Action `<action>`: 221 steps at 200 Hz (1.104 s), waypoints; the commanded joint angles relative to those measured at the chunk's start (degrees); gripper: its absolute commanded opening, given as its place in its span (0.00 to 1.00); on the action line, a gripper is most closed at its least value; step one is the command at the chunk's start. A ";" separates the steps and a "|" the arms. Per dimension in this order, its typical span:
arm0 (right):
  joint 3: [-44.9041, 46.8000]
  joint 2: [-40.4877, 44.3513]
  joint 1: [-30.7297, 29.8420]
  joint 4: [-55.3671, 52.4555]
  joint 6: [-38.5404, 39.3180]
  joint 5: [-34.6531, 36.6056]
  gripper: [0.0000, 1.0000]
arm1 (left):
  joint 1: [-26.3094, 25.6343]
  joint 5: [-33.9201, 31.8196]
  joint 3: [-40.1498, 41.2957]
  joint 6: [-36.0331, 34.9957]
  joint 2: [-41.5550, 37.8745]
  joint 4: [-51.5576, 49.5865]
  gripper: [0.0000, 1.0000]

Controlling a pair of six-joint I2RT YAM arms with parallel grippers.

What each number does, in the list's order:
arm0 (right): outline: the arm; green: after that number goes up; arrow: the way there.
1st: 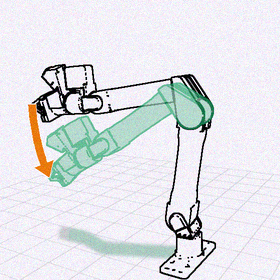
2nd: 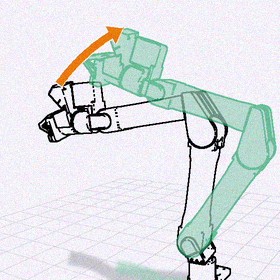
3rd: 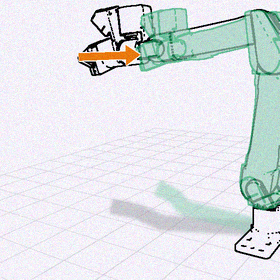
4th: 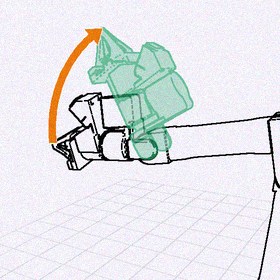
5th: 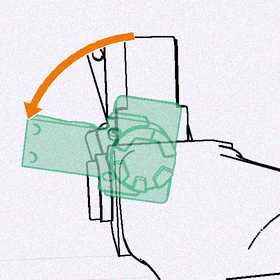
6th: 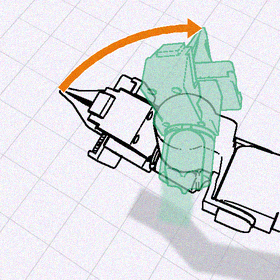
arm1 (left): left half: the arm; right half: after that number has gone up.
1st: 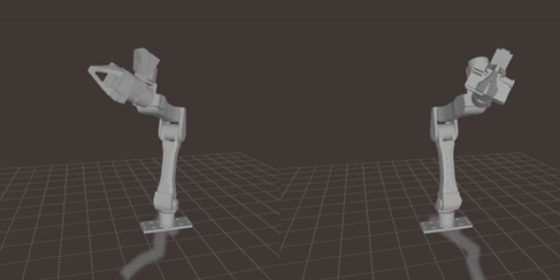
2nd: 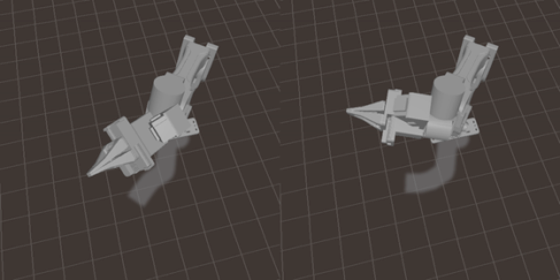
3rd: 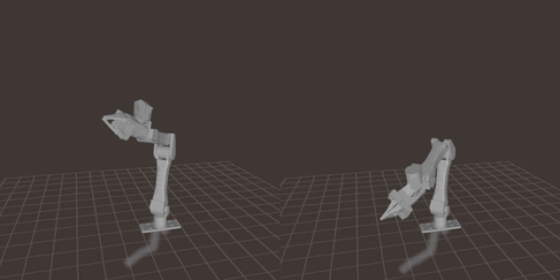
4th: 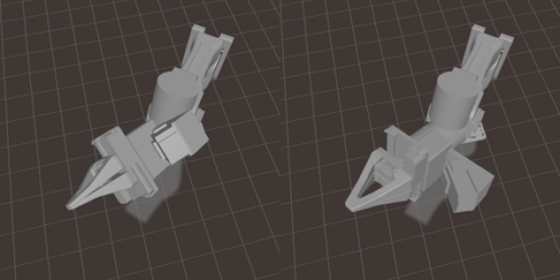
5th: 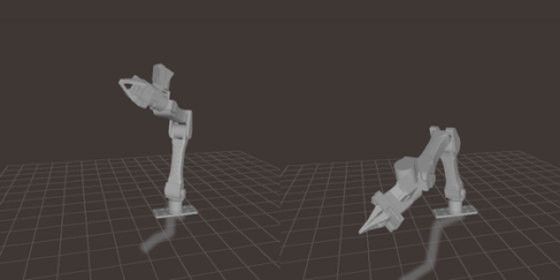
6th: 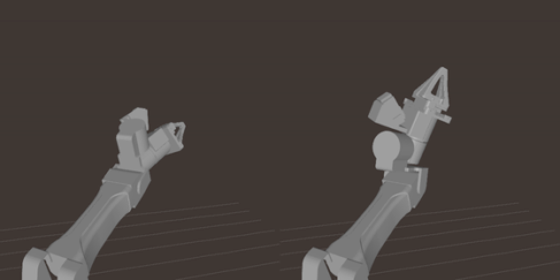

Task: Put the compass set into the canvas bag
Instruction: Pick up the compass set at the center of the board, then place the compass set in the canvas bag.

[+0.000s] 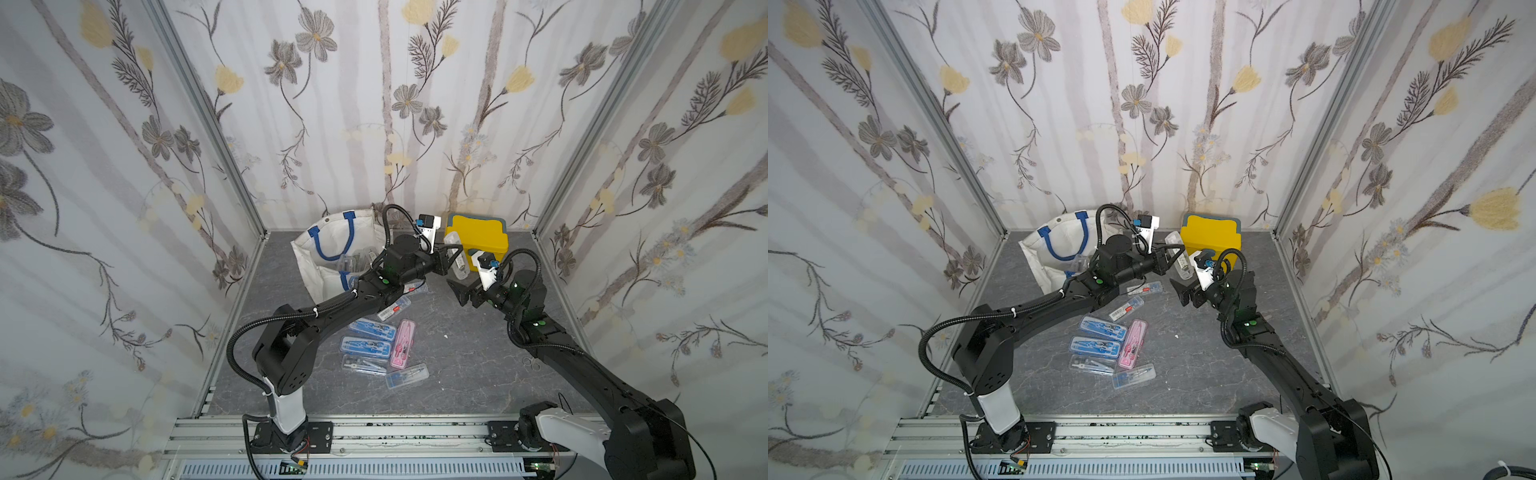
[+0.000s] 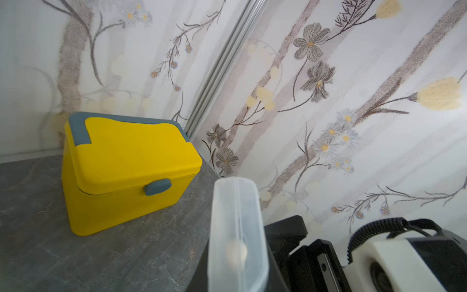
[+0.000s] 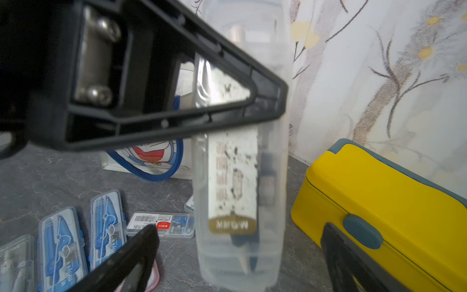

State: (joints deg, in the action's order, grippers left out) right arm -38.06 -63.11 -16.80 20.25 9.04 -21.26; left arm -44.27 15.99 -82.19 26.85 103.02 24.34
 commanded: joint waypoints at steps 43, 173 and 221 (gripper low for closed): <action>2.08 6.84 0.80 -2.04 -4.02 6.28 0.99 | 4.76 -19.39 -8.49 -17.82 -3.99 -19.90 0.08; -6.23 -2.72 0.89 -11.16 -14.83 11.30 1.00 | 16.86 -45.25 -8.81 -31.87 -3.53 -44.11 0.10; -5.54 -2.11 0.99 -12.04 -14.23 14.99 1.00 | 18.52 -46.54 -10.91 -33.22 4.51 -49.04 0.11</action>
State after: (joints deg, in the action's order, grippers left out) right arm -44.12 -65.76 -15.88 7.60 -4.51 -8.23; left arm -26.30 -28.27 -91.74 -4.78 104.73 -21.76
